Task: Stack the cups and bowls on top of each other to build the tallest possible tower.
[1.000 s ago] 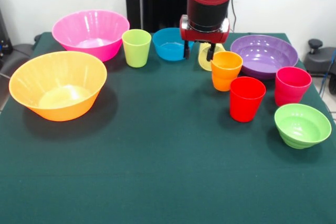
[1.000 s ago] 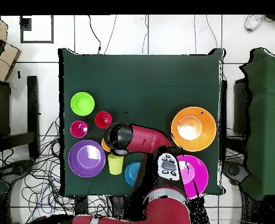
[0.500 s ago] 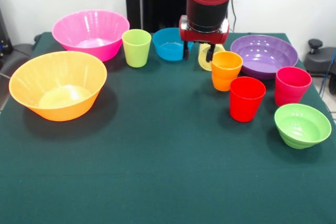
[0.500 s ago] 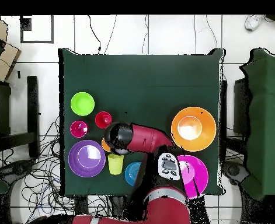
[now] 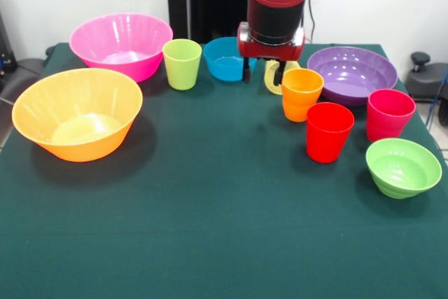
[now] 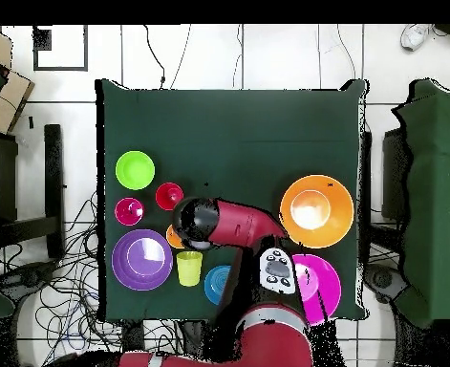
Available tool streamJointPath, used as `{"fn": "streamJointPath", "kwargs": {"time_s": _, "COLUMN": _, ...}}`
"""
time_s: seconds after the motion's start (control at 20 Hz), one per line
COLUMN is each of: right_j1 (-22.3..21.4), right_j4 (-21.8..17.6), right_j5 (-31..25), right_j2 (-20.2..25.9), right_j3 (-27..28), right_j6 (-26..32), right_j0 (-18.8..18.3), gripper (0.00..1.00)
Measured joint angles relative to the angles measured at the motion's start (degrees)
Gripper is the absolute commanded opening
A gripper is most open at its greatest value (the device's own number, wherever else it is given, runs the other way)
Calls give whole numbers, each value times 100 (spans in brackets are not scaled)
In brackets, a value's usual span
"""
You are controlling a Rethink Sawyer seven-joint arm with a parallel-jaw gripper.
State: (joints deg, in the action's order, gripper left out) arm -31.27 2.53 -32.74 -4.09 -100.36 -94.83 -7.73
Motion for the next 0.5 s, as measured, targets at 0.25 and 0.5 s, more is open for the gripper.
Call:
{"fn": "streamJointPath", "kwargs": {"time_s": 0.25, "right_j1": 126, "right_j4": -1, "right_j5": -5, "right_j2": -22, "right_j3": 208, "right_j6": 0, "right_j0": 1, "gripper": 100}}
{"fn": "streamJointPath", "kwargs": {"time_s": 0.5, "right_j1": 355, "right_j4": -1, "right_j5": -26, "right_j2": -68, "right_j3": 483, "right_j6": 0, "right_j0": 0, "gripper": 100}}
